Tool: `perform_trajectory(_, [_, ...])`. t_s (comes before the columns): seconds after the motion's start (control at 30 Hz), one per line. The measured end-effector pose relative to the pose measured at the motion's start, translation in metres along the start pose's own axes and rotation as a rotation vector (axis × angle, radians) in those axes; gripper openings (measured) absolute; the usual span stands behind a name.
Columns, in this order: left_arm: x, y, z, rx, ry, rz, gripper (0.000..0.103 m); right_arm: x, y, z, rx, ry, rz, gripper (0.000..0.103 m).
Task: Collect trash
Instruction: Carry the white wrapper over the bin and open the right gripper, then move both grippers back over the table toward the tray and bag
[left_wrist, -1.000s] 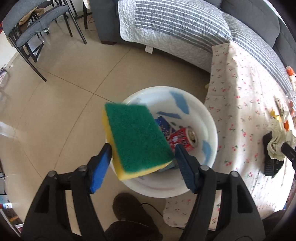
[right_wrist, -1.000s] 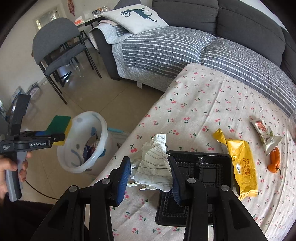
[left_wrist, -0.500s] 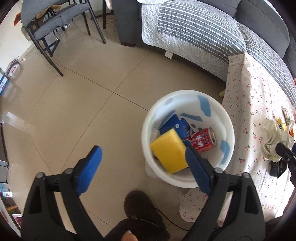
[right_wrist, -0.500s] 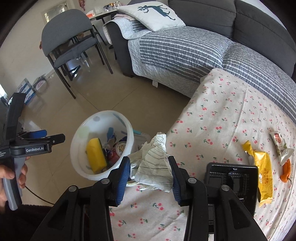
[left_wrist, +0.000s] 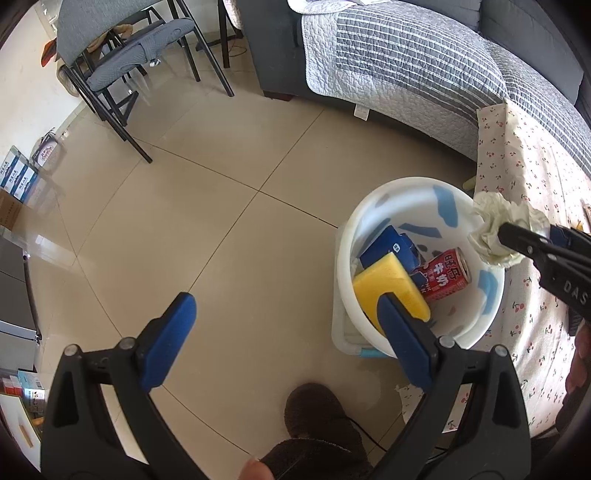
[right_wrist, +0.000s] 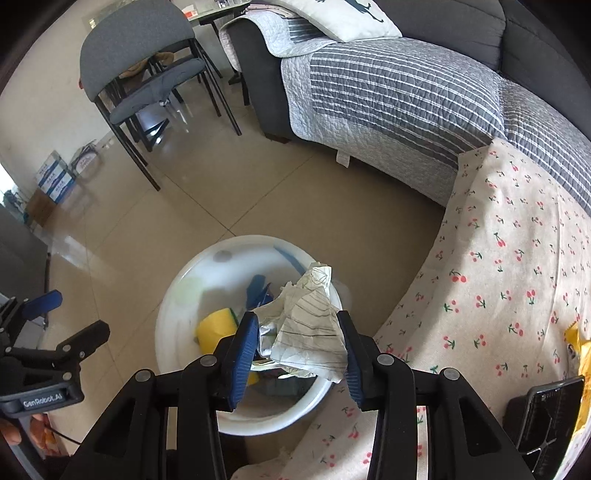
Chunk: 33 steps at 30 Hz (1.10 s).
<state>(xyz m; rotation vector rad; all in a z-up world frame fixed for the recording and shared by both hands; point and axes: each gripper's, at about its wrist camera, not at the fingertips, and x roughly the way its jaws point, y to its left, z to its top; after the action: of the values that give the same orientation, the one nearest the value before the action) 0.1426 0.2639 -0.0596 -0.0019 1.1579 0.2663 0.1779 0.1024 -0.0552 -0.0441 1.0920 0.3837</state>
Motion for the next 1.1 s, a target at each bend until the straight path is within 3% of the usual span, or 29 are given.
perform_trajectory(0.17, [0.0,0.004,0.0,-0.012,0.005,-0.008,0.098,0.011,0.005,0.008,-0.001,0.003,0.0,0.049])
perform_trajectory(0.3, [-0.002,0.003,0.0,-0.013,-0.001,-0.016,0.098,0.009,0.006,0.013,0.032,-0.005,0.016,0.065])
perform_trajectory(0.53, [-0.005,-0.003,-0.001,0.001,-0.006,-0.02,0.098,-0.015,0.0,0.009,0.008,-0.032,-0.012,0.067])
perform_trajectory(0.8, [-0.013,-0.018,-0.001,0.021,-0.009,-0.045,0.098,-0.059,-0.034,-0.009,-0.002,-0.059,-0.075,0.073])
perform_trajectory(1.1, [-0.026,-0.062,-0.002,0.078,-0.01,-0.108,0.098,-0.12,-0.098,-0.041,0.044,-0.104,-0.148,0.082])
